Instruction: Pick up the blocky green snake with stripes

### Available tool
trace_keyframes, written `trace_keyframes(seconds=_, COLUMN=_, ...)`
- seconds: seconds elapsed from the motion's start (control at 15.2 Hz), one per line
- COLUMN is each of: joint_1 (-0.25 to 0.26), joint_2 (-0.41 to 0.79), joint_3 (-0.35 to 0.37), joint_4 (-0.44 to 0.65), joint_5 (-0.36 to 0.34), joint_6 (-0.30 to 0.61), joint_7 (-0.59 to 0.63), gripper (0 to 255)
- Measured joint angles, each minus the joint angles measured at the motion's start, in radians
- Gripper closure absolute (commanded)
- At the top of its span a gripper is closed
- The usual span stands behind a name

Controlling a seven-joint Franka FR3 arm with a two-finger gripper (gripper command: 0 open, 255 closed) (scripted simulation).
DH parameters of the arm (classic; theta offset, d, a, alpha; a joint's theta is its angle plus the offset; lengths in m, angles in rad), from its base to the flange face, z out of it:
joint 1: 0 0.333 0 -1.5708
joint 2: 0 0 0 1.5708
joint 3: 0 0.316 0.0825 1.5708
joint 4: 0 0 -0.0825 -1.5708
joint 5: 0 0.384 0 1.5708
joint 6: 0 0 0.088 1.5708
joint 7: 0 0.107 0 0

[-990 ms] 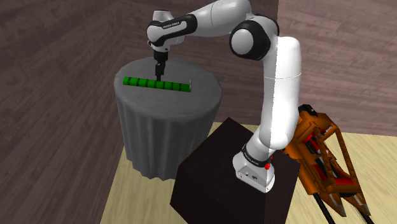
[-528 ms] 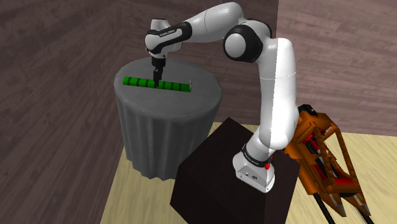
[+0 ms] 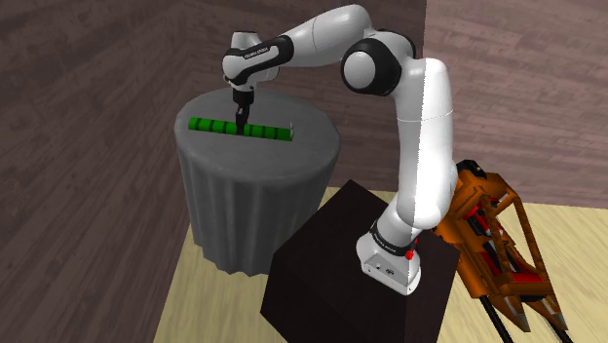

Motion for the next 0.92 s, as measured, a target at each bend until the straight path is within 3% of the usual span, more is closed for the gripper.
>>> trace_keyframes(seconds=0.33, joint_1=0.001, joint_2=-0.002, joint_3=0.0, joint_4=0.001, joint_5=0.0, joint_6=-0.004, joint_7=0.001, gripper=255)
trace_keyframes(seconds=0.92, joint_1=0.001, joint_2=-0.051, joint_3=-0.003, joint_4=0.043, joint_5=-0.006, joint_6=-0.096, joint_7=0.01, gripper=255)
